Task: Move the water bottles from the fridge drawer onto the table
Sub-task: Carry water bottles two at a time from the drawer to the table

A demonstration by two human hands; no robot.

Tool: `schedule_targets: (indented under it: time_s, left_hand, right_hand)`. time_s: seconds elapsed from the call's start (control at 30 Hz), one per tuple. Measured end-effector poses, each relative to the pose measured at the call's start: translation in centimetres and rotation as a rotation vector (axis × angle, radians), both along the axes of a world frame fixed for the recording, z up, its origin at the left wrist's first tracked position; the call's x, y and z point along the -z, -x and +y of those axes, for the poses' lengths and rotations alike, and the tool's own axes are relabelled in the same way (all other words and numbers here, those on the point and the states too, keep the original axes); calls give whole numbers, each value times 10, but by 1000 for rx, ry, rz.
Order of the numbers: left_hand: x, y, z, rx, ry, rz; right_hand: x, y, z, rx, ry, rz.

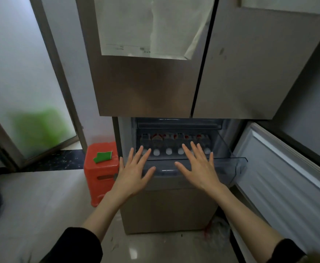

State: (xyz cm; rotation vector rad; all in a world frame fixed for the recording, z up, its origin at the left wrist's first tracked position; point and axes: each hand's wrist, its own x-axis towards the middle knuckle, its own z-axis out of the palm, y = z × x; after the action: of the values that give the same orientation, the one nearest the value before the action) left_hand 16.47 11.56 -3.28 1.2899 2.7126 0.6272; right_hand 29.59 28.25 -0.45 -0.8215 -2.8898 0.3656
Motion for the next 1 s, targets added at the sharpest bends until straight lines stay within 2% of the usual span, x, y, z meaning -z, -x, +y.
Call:
schedule_targets:
  time_s: [0.17, 0.3, 0.37, 0.47, 0.6, 0.67, 0.83, 1.0]
  left_hand:
    - [6, 30, 47, 30, 28, -42]
    - [18, 63, 85, -9, -84, -248]
    - [24, 82, 103, -48, -94, -257]
    - [36, 108, 126, -58, 74, -305]
    - [62, 131, 154, -85, 350, -414]
    - [76, 136, 165, -98, 428, -422]
    - [93, 143, 182, -233, 424, -432]
    - [108, 152, 184, -326, 434, -582]
  right_hand:
    - [16, 43, 32, -52, -16, -77]
    - [33, 80, 59, -92, 54, -121]
    - [42, 99, 74, -124, 97, -130]
    - [54, 129, 95, -173, 200, -170]
    - [72, 166, 111, -218, 409, -308]
    - [86, 178, 116, -221, 443, -380]
    - [116, 212, 123, -59, 634, -320]
    - [137, 240, 123, 73, 745, -294]
